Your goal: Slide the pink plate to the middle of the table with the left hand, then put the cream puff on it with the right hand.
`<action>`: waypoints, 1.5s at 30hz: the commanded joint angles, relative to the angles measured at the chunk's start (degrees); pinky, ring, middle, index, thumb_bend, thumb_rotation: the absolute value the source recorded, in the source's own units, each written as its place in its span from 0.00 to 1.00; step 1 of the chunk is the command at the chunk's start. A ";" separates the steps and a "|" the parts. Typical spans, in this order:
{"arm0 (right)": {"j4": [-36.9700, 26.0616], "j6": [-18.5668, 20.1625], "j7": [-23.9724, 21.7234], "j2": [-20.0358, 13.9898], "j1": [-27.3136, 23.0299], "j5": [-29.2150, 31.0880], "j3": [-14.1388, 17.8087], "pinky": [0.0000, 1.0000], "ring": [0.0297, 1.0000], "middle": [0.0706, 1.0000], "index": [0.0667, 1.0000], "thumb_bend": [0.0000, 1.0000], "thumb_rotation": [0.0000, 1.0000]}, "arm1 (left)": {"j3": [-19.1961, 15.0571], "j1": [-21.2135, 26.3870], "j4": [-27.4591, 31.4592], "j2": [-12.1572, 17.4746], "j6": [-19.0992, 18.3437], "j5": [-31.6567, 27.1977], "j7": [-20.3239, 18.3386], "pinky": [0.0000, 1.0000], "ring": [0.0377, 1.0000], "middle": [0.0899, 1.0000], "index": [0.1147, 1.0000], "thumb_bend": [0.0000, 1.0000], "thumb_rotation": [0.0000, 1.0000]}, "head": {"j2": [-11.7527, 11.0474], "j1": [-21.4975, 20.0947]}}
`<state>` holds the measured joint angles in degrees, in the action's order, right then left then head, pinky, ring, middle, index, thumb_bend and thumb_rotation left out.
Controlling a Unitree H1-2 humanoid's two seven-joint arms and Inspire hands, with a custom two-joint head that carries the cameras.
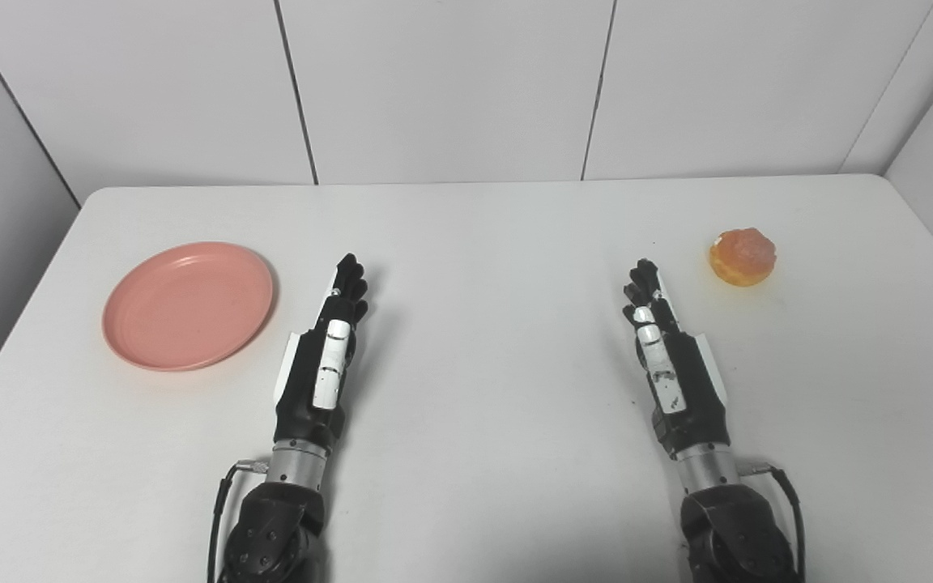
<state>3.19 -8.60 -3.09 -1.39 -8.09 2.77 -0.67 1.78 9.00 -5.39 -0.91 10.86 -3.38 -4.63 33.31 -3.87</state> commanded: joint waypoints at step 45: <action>8.35 -6.38 -3.84 -3.68 1.59 5.56 3.09 1.00 1.00 1.00 1.00 0.57 0.93 | 4.49 -1.65 -4.89 -3.67 -0.39 6.84 3.28 1.00 1.00 1.00 1.00 0.54 1.00 | -8.08 20.92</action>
<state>7.64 -13.59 -6.78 -4.87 -10.34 8.42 1.98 5.78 9.18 -6.85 -3.91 8.71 2.94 -2.15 25.22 17.05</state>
